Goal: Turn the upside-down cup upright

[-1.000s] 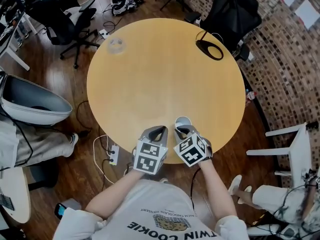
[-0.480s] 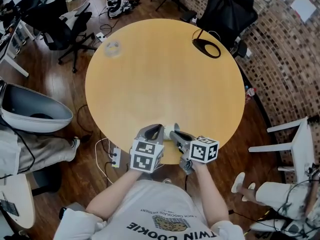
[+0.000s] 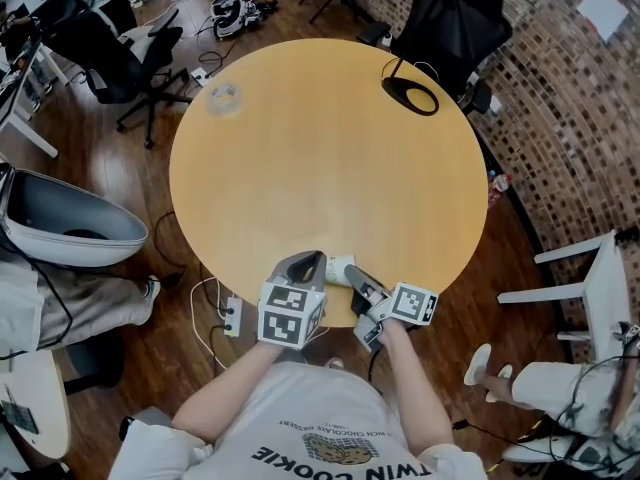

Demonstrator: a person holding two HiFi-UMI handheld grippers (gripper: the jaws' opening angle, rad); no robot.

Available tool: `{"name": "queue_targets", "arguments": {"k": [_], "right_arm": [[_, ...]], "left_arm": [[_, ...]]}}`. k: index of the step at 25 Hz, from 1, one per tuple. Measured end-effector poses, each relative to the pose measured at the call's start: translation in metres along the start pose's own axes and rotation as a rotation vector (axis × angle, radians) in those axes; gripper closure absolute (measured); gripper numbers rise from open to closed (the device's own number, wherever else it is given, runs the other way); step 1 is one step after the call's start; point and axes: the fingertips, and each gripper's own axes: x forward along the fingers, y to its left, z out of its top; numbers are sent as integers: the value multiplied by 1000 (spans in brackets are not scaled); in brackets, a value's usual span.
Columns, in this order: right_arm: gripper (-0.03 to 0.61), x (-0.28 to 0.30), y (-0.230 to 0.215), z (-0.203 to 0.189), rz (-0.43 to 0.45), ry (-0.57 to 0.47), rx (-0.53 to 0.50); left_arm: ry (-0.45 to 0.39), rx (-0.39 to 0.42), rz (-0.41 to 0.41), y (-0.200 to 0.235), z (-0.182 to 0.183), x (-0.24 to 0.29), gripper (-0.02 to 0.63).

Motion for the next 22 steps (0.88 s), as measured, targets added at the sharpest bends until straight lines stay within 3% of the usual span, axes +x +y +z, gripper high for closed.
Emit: {"name": "queue_targets", "arguments": {"k": [8, 15, 19, 22], "right_arm": [[541, 1, 4, 1, 34, -5, -48], [502, -3, -2, -4, -20, 12, -6], [500, -7, 2, 4, -30, 25, -152], [499, -15, 5, 12, -136, 90, -421]], "left_arm": [[1, -4, 3, -3, -4, -1, 611], [-2, -8, 7, -3, -5, -3, 611], [-7, -12, 17, -2, -3, -6, 611], [-9, -20, 29, 0, -5, -8, 611]]}}
